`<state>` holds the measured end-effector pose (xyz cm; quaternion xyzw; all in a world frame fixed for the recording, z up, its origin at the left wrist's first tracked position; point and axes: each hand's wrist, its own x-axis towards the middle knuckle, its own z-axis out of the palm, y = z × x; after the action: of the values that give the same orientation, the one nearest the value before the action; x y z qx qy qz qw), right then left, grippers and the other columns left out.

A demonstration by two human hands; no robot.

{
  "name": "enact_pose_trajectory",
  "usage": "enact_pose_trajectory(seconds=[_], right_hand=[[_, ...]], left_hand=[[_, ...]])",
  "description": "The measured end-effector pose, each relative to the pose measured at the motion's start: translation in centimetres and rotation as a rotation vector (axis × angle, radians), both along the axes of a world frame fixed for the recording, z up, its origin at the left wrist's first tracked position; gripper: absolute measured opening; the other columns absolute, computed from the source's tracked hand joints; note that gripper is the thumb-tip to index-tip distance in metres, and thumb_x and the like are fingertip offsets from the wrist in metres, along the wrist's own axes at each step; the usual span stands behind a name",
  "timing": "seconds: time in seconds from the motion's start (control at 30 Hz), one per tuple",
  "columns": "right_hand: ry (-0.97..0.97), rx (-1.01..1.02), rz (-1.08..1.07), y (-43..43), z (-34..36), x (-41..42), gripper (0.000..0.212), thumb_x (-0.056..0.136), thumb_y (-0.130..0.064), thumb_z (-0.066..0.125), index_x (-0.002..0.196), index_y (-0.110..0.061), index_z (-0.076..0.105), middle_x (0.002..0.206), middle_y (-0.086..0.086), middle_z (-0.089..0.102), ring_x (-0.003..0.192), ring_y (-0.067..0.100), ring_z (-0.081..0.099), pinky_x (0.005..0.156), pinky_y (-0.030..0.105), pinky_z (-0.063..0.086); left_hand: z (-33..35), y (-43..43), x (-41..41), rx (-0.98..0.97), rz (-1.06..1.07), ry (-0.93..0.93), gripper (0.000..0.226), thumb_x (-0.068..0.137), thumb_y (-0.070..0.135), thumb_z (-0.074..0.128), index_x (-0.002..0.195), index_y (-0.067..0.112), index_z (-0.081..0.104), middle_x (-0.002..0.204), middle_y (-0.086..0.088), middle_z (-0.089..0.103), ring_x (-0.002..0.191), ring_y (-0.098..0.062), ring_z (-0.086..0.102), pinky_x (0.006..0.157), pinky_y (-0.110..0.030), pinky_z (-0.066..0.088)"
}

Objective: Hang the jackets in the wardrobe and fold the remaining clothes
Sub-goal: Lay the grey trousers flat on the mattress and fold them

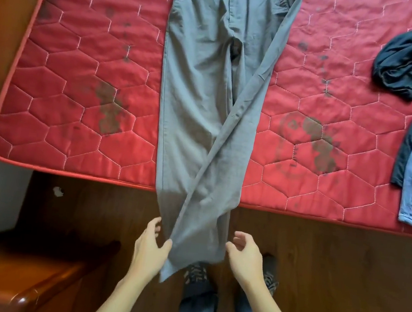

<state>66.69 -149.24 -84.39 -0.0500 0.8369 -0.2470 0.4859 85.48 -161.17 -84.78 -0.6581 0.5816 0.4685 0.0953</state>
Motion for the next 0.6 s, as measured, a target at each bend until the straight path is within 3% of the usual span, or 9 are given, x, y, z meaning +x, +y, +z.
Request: enact_pose_trajectory(seconds=[0.2, 0.43, 0.6], right_hand=[[0.097, -0.085, -0.085, -5.5, 2.2, -5.5, 0.023, 0.097, -0.022, 0.060, 0.119, -0.022, 0.062, 0.109, -0.006, 0.065, 0.107, 0.015, 0.061, 0.098, 0.033, 0.047], [0.167, -0.178, -0.108, -15.3, 4.4, -15.6, 0.016, 0.096, -0.026, 0.058, 0.111, -0.029, 0.061, 0.113, -0.002, 0.069, 0.108, 0.020, 0.065, 0.098, 0.044, 0.050], [0.209, -0.229, -0.120, -25.2, 4.7, -24.9, 0.031, 0.097, -0.028, 0.059, 0.123, -0.013, 0.062, 0.117, 0.003, 0.067, 0.112, 0.021, 0.062, 0.094, 0.031, 0.045]], left_hand=[[3.4, -7.0, -8.0, -0.169, -0.089, 0.202, 0.037, 0.094, 0.016, 0.063, 0.130, 0.026, 0.057, 0.119, 0.006, 0.062, 0.113, -0.010, 0.058, 0.100, -0.031, 0.049], [7.1, -16.0, -20.7, -0.273, -0.180, 0.321, 0.027, 0.092, 0.013, 0.059, 0.117, 0.022, 0.066, 0.103, 0.006, 0.069, 0.100, -0.011, 0.064, 0.092, -0.027, 0.051], [7.5, -23.5, -30.9, -0.313, -0.221, 0.358, 0.028, 0.091, 0.013, 0.058, 0.116, 0.021, 0.066, 0.103, 0.005, 0.070, 0.098, -0.010, 0.064, 0.092, -0.027, 0.049]])
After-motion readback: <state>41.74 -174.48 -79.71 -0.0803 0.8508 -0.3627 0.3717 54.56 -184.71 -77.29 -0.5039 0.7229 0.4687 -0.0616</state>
